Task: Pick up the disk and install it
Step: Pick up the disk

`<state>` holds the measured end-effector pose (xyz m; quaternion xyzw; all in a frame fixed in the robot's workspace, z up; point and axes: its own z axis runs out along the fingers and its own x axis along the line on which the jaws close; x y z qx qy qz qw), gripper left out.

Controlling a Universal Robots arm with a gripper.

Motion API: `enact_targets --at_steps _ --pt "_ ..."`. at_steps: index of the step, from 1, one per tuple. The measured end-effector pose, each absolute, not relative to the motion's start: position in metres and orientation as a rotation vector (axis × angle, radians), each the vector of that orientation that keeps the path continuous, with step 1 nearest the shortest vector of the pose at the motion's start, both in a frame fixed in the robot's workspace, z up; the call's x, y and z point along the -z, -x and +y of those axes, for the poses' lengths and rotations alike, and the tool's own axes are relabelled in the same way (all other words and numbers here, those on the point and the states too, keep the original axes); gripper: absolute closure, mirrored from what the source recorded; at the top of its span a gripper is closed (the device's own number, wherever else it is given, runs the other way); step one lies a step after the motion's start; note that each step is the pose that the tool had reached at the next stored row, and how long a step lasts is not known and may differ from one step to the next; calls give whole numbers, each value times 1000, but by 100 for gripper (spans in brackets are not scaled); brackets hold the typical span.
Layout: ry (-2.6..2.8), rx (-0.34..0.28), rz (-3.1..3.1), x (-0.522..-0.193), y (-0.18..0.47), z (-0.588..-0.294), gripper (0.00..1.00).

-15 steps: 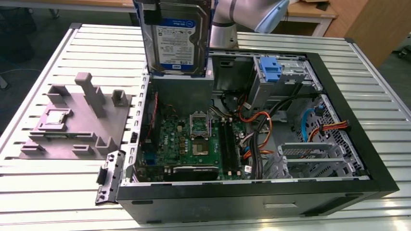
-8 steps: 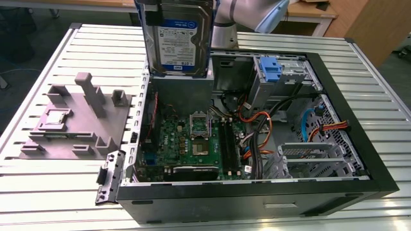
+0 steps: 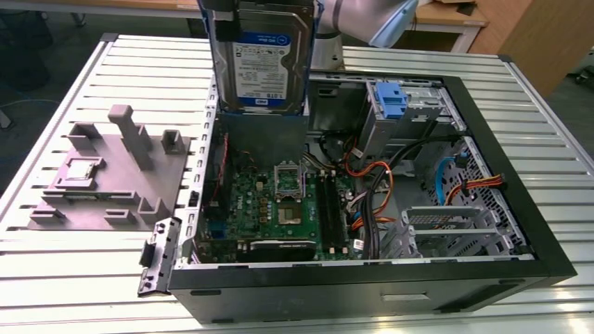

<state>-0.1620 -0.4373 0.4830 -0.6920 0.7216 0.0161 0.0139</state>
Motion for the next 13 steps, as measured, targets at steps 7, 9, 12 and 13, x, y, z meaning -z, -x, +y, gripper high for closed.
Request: enact_targets --at_steps 7,9,12,13 --pt "2155 -50 2247 -482 151 -437 63" --pt "2155 -50 2247 -482 150 -437 63" --pt "2155 -50 2247 -482 141 -437 63" --pt "2155 -50 2247 -482 141 -437 63"
